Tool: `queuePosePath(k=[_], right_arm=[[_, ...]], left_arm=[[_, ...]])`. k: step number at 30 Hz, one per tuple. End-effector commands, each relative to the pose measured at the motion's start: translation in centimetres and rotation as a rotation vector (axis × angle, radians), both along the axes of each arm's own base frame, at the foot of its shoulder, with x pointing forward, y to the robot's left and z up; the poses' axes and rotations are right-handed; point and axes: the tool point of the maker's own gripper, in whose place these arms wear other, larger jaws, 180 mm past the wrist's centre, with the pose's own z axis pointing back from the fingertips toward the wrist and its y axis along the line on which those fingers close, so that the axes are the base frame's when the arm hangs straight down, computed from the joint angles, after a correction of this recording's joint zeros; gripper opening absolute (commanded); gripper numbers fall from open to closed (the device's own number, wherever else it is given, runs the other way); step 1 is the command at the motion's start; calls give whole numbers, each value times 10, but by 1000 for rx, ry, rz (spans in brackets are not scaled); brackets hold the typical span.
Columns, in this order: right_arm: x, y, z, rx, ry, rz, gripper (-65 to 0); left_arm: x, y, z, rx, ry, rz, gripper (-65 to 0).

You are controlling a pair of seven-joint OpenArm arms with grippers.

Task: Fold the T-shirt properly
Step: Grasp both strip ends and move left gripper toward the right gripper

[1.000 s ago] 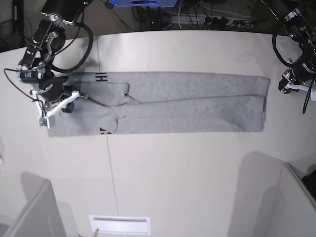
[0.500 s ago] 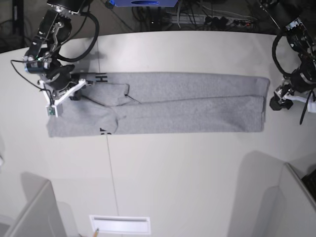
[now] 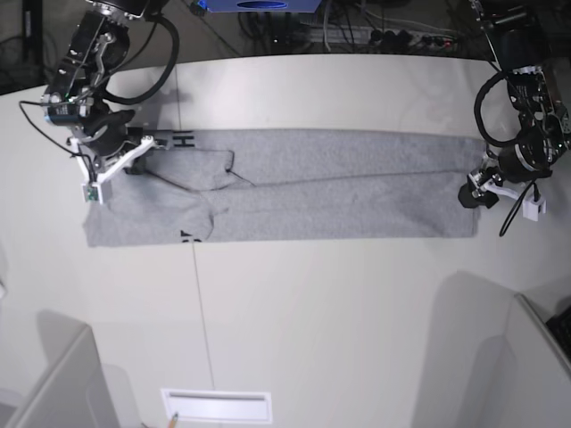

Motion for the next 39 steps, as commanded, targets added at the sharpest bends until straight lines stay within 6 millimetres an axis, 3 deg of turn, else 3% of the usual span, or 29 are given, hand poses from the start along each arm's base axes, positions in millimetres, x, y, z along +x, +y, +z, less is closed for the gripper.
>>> queuePosePath(k=[1, 3, 7, 8, 14, 21, 27, 32, 35, 39], right_arm=[[8, 0, 12, -5, -57, 2, -650], [7, 0, 12, -5, -59, 1, -650], [6, 0, 11, -4, -56, -1, -650], [6, 0, 11, -4, -54, -1, -650], [1, -1, 7, -3, -41, -2, -650], [-3, -1, 5, -3, -30, -2, -650], [-3, -1, 5, -3, -30, -2, -650], [-1, -1, 6, -3, -36, -2, -650], [5, -1, 10, -3, -50, -2, -650], [7, -1, 12, -3, -54, -3, -650]], left_arm=[[-7, 3, -4, 14, 42, -7, -232], [-7, 2, -3, 14, 40, -10, -334], [-10, 4, -5, 15, 49, -8, -612], [-10, 4, -5, 14, 49, -6, -650], [-6, 25, 11, 63, 29, -4, -650], [22, 24, 68, 180, -115, -85, -650], [26, -6, 104, 249, -213, -194, -650], [20, -43, 117, 245, -247, -283, -650], [21, -75, 121, 234, -261, -376, -650], [20, -106, 111, 187, -253, -435, -650]])
